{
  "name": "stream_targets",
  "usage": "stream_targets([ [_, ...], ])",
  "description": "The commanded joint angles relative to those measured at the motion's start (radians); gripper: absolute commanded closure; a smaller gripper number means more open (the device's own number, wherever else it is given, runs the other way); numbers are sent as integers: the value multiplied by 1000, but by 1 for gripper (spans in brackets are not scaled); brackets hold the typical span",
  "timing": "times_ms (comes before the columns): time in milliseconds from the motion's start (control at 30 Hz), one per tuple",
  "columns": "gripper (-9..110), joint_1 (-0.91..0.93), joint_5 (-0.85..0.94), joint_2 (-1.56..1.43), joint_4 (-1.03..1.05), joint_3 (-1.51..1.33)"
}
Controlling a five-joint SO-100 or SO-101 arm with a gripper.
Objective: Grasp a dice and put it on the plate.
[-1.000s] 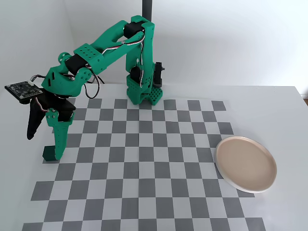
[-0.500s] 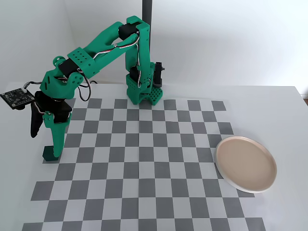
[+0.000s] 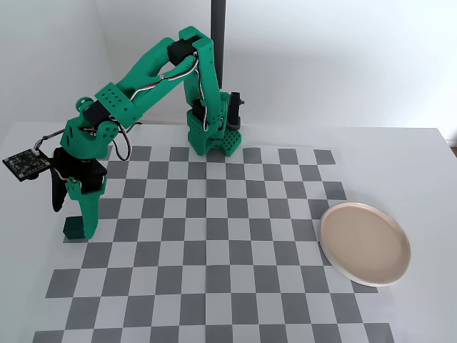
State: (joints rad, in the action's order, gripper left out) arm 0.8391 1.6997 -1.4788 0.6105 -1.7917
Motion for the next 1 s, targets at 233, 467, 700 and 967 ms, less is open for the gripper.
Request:
stream_targets([
  [233,63,18,2,28,-52,117],
  [467,63,20,11,80,-75,117],
  [700,63,12,32,121,-104,117],
  [967,63,-2,43,150,-104,117],
])
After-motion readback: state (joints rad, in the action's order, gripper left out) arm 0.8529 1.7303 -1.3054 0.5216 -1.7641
